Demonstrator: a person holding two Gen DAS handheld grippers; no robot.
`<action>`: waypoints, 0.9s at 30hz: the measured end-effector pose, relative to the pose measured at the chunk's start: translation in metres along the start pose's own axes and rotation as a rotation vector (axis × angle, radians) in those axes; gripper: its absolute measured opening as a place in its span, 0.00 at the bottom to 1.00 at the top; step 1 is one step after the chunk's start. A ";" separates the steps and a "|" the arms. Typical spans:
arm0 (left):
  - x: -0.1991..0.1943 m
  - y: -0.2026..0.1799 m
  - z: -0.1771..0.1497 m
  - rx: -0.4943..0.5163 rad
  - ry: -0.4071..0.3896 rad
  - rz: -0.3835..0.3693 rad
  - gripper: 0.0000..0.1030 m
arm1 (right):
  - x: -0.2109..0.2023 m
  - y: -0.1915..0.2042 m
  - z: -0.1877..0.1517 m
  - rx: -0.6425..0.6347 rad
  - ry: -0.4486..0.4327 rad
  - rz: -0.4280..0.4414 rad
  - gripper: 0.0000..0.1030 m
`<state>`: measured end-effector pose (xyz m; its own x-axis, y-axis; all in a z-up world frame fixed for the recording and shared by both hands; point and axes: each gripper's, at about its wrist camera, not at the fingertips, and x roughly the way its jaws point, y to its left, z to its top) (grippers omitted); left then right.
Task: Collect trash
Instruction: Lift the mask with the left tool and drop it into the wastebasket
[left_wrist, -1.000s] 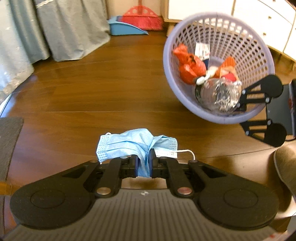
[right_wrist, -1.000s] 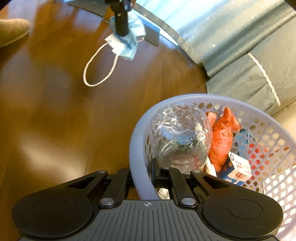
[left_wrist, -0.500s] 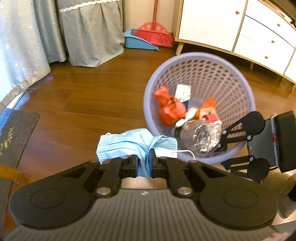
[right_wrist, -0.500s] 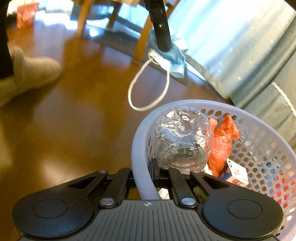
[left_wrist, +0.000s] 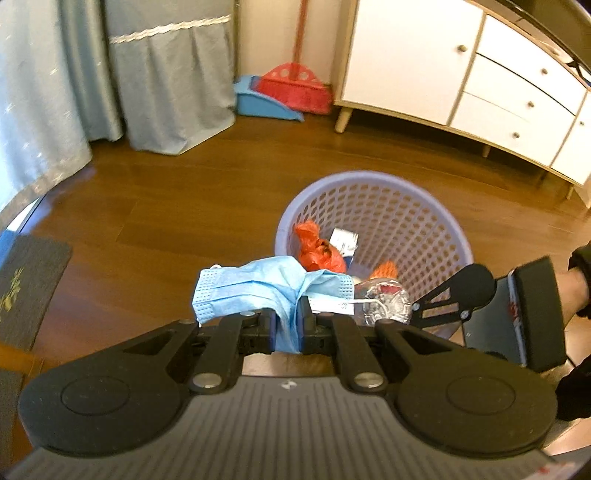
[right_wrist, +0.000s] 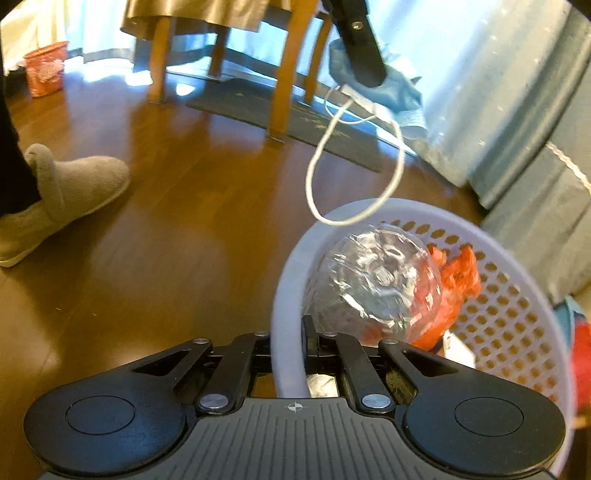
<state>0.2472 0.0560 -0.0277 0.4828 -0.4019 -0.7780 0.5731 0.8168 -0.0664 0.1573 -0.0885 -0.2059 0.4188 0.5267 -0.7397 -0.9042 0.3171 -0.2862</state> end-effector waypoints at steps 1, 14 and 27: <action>0.003 -0.004 0.006 0.010 -0.002 -0.008 0.07 | -0.002 -0.002 -0.002 0.015 0.007 -0.003 0.01; 0.041 -0.051 0.062 0.048 -0.011 -0.094 0.07 | -0.033 -0.003 -0.019 0.022 0.055 0.016 0.46; 0.102 -0.094 0.078 0.090 0.075 -0.161 0.39 | -0.076 -0.022 -0.048 0.062 0.054 -0.052 0.50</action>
<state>0.2947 -0.0944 -0.0521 0.3314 -0.4899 -0.8064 0.6976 0.7026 -0.1401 0.1409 -0.1734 -0.1727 0.4581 0.4660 -0.7570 -0.8739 0.3920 -0.2876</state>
